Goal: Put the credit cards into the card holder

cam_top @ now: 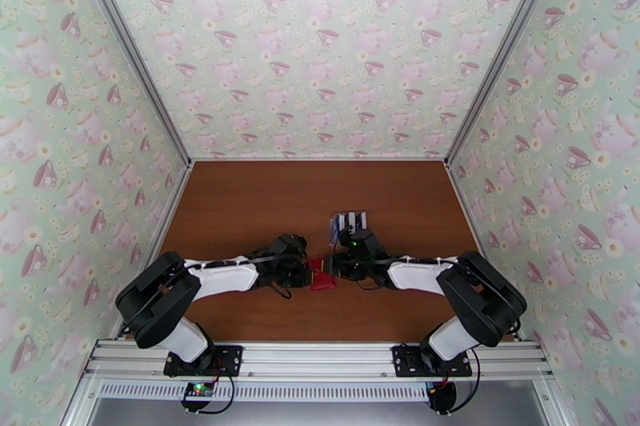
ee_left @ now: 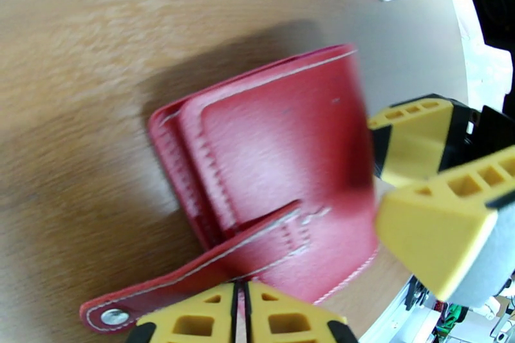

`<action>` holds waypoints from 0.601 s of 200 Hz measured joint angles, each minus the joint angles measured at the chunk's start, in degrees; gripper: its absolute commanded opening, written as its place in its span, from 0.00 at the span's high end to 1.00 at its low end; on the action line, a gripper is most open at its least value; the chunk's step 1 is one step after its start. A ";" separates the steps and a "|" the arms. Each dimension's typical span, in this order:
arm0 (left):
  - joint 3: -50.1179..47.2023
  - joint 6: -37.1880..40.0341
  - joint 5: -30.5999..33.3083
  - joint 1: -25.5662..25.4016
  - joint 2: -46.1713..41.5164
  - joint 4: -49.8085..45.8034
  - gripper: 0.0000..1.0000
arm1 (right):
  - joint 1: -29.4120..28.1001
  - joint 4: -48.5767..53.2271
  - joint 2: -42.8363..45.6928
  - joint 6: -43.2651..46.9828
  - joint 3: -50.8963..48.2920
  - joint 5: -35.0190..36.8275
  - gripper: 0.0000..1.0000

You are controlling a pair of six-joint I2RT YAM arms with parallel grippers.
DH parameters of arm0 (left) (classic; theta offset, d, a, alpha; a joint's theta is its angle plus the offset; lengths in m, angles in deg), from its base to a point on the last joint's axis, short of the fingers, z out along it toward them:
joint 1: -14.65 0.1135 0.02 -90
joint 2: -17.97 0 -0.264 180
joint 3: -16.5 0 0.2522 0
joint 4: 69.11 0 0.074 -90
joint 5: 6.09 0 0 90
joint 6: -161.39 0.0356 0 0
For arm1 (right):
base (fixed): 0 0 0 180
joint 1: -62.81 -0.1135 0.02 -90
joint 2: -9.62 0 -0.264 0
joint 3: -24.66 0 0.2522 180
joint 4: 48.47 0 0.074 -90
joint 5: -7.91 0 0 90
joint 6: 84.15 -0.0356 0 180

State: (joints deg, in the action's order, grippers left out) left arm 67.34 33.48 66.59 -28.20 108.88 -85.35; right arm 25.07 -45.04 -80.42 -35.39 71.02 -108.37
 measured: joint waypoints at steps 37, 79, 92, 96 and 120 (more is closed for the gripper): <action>-0.90 -0.04 -0.24 0.28 0.00 1.53 0.89 | -1.03 -1.27 -0.37 0.07 -0.48 -1.49 0.50; -1.53 -0.20 -0.92 0.68 -0.02 2.64 0.89 | -1.38 -5.40 -0.52 -1.05 -1.09 -3.37 0.52; -1.79 -0.22 -1.20 0.85 -0.02 3.08 0.89 | -1.40 -6.58 -0.52 -1.64 -1.09 -3.74 0.53; -1.88 -0.22 -1.33 0.90 -0.02 3.28 0.89 | -1.42 -6.95 -0.52 -1.90 -1.09 -3.89 0.55; -2.23 -0.61 -1.70 1.16 -0.02 3.91 0.89 | -1.62 -9.25 -1.22 -3.13 -1.09 -4.55 0.58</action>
State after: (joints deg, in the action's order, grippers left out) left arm 65.11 32.87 64.88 -27.04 108.86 -81.44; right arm 23.45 -54.29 -81.64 -38.51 69.92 -112.91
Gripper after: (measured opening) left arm 0.111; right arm 0.430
